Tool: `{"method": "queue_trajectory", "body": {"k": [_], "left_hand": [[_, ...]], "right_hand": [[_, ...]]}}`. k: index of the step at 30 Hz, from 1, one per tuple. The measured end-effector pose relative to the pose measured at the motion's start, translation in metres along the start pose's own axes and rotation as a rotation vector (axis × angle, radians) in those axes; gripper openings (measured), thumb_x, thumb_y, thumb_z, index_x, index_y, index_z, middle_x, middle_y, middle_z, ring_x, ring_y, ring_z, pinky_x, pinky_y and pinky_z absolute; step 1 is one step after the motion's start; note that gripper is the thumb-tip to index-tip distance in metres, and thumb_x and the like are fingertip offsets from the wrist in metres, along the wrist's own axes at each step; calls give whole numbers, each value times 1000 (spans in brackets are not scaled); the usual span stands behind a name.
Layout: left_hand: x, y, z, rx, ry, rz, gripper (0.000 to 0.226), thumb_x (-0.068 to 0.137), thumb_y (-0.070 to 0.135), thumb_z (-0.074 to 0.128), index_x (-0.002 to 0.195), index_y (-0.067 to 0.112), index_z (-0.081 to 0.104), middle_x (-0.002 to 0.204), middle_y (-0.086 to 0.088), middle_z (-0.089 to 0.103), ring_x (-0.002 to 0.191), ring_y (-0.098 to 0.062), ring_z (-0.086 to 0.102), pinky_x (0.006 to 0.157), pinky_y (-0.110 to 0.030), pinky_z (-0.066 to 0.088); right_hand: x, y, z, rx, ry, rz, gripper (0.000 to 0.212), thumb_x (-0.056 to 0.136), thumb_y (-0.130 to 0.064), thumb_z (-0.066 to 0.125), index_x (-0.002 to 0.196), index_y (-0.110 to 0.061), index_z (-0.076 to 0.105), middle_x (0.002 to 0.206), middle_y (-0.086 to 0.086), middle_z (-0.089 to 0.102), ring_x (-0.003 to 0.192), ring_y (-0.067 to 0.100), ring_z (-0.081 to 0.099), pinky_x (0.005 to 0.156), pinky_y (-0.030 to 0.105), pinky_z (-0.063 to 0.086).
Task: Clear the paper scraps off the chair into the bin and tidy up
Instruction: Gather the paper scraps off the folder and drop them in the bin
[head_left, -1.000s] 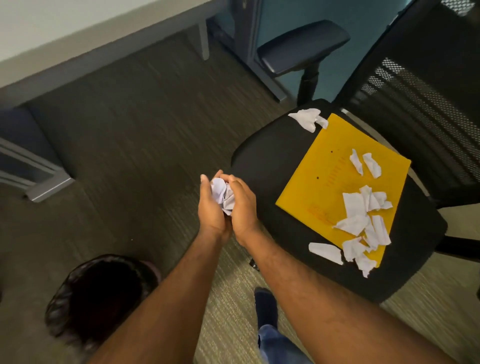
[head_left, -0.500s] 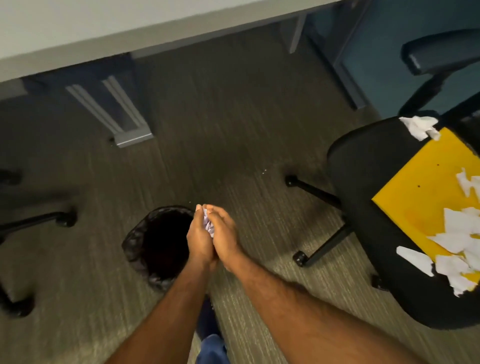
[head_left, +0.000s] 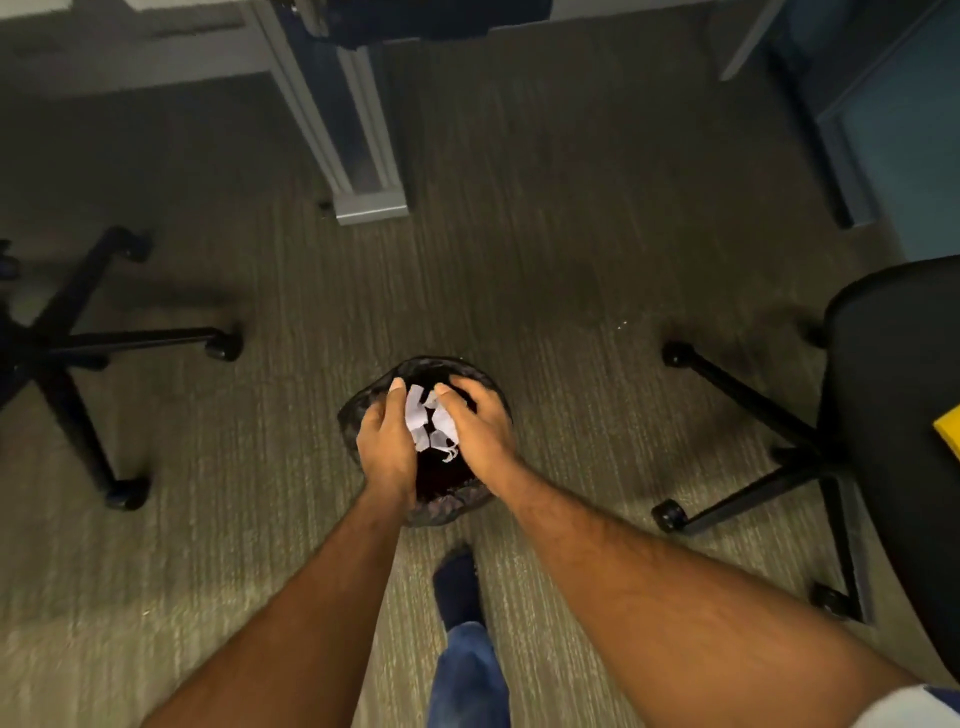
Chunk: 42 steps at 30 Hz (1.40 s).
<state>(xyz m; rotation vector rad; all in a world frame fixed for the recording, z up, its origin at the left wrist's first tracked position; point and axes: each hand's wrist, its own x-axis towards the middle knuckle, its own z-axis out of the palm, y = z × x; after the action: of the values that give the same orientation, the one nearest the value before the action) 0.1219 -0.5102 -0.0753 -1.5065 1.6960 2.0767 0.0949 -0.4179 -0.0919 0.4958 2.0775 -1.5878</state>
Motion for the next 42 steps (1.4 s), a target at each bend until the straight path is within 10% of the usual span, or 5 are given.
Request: {"method": "queue_trajectory", "body": {"k": [9,13,26,39,42], "left_hand": [[15,-10,-23,54,-7,-108,49,98,47,48,127,11,60,116,-5,65,110,-21,61,90,-35,48],[2,-18,-2,146,-49,-96,19,97,36,56,102,19,64,108,-4,67,104,-20,64,94,-38,51],[-87,-39,147,353,-367,58,16,95,13,60,110,6,62,89,-6,61,70,-9,54,63,-20,44],[-204,-64,275,531,-584,94,21,94,14,62,114,8,63,103,-6,66,96,-18,62,73,-21,49],[-229,-80,300,546,-643,69,14,93,13,63,107,10,62,95,-3,64,84,-12,61,71,-23,47]], "right_hand": [[5,28,-34,21,53,93,22,91,-39,60,98,-19,68,102,-1,64,93,12,62,82,28,50],[-6,39,-61,28,73,92,16,94,-29,59,83,-19,66,72,-6,61,70,10,58,68,29,48],[-35,58,-223,15,211,104,31,85,-1,60,69,-28,62,69,-6,63,69,14,60,72,30,50],[-91,68,-378,-14,491,43,9,86,-10,64,88,-17,71,76,-7,66,66,0,57,61,7,43],[-108,81,-413,-51,632,20,13,84,-7,64,93,-16,67,81,-1,65,68,6,58,68,21,51]]}}
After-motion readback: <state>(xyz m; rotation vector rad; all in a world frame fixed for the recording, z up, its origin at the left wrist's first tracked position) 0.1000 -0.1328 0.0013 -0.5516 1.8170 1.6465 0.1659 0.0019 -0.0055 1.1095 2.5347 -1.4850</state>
